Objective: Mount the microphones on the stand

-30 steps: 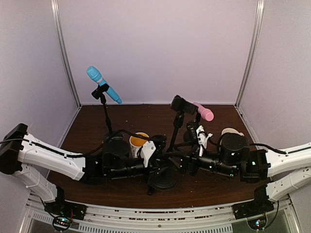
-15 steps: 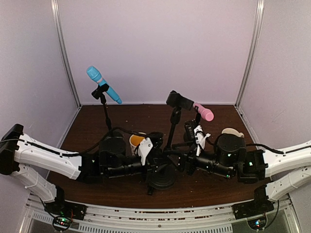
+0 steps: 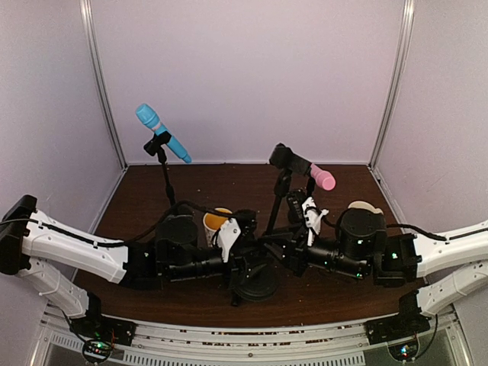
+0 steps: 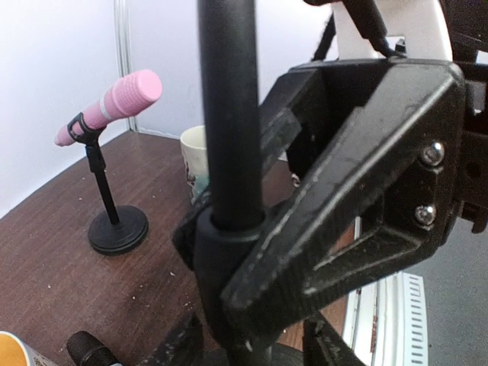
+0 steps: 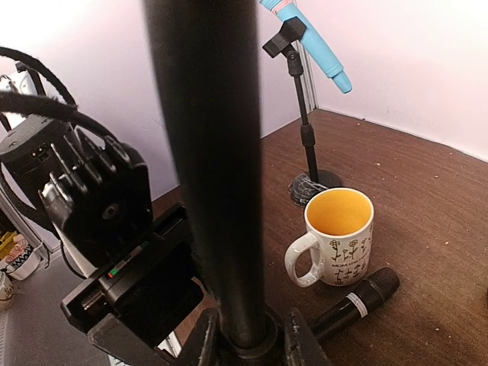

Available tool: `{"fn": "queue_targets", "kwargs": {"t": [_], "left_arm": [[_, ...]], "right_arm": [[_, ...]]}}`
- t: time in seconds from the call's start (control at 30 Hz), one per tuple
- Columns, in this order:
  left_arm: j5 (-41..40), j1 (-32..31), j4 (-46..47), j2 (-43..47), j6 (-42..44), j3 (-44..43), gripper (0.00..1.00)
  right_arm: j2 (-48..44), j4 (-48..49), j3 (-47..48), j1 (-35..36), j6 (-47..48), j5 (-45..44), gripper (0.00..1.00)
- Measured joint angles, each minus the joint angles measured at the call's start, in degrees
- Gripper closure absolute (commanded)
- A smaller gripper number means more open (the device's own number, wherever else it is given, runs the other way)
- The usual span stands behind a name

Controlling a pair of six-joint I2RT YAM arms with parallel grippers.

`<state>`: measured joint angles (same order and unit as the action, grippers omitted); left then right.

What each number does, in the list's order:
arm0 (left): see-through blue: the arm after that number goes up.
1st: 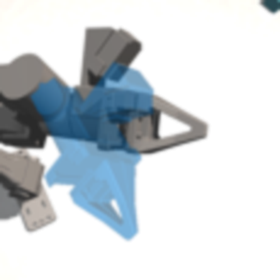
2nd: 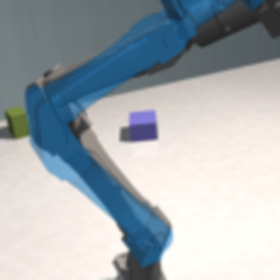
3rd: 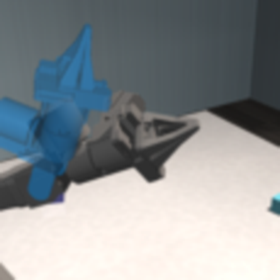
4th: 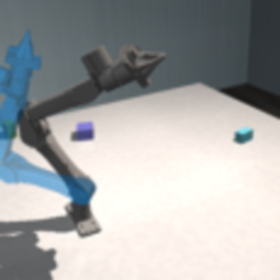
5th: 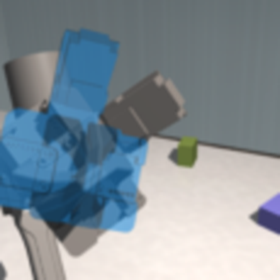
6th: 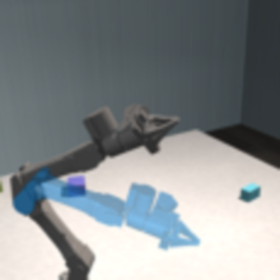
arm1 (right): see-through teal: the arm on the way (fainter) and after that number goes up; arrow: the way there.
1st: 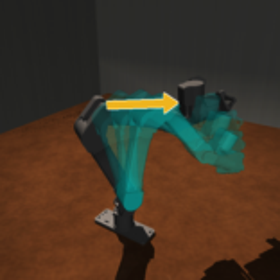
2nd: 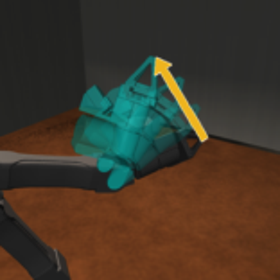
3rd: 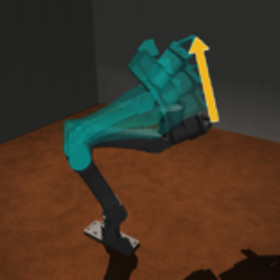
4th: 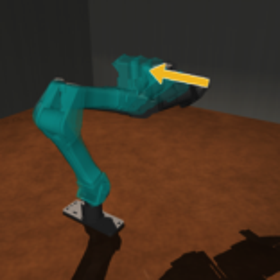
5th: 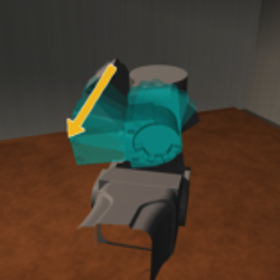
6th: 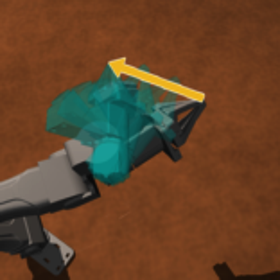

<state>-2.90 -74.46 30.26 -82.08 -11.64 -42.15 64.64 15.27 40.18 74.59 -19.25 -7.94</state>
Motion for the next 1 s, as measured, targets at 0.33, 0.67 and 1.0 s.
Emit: {"fn": "queue_targets", "kwargs": {"t": [0.33,0.67,1.0], "left_arm": [[-1.86,-0.28,2.23,-4.90,0.13,0.00,0.64],[-0.20,-0.28,2.36,-3.74,0.74,0.11,1.00],[9.22,0.42,2.78,-1.14,0.76,2.64,1.00]], "right_arm": [[-2.49,-2.64,0.04,-0.26,1.90,-1.27,1.00],[-1.20,-1.84,-0.13,-0.76,2.86,1.90,1.00],[-0.35,-0.66,-0.09,-10.34,9.92,33.62,1.00]]}}
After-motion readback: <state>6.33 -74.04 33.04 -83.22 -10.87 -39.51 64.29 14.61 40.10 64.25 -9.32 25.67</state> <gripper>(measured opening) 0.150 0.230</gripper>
